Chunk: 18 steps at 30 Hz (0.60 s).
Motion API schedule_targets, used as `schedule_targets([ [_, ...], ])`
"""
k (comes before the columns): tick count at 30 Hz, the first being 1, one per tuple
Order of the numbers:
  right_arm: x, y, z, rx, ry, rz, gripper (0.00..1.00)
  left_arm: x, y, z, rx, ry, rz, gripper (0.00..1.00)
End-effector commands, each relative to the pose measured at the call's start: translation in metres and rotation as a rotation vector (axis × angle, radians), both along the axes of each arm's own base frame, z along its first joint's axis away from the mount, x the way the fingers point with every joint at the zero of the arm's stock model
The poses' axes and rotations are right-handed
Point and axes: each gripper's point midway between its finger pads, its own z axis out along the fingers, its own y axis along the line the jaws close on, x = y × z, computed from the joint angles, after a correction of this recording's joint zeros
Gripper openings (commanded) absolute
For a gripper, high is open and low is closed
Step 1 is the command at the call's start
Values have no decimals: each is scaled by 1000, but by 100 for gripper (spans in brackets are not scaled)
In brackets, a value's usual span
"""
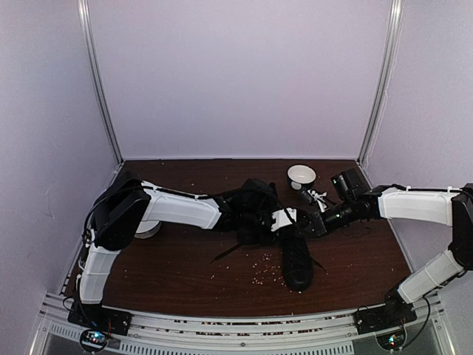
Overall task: Tie the shoes
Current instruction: Adjust the loop with the shoelace on the shoe.
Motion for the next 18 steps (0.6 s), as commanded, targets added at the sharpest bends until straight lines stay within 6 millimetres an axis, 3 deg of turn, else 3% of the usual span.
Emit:
schedule_targets([
  [1,-3,8,14,35,-20,48,0,15,-6,15,-73,-21,40,0],
  [3,-4,8,16,39,-20,54,0,16,-6,13,-70,-21,49,0],
  [7,-3,10,28,80,-26,48,16,20,-6,11,-68,-28,70,0],
  [11,10,-3,37,87,-49,-27,19,21,-6,11,-70,-37,78,0],
  [18,28,-14,11,42,4,-125,15,21,-5,10,-71,-38,78,0],
])
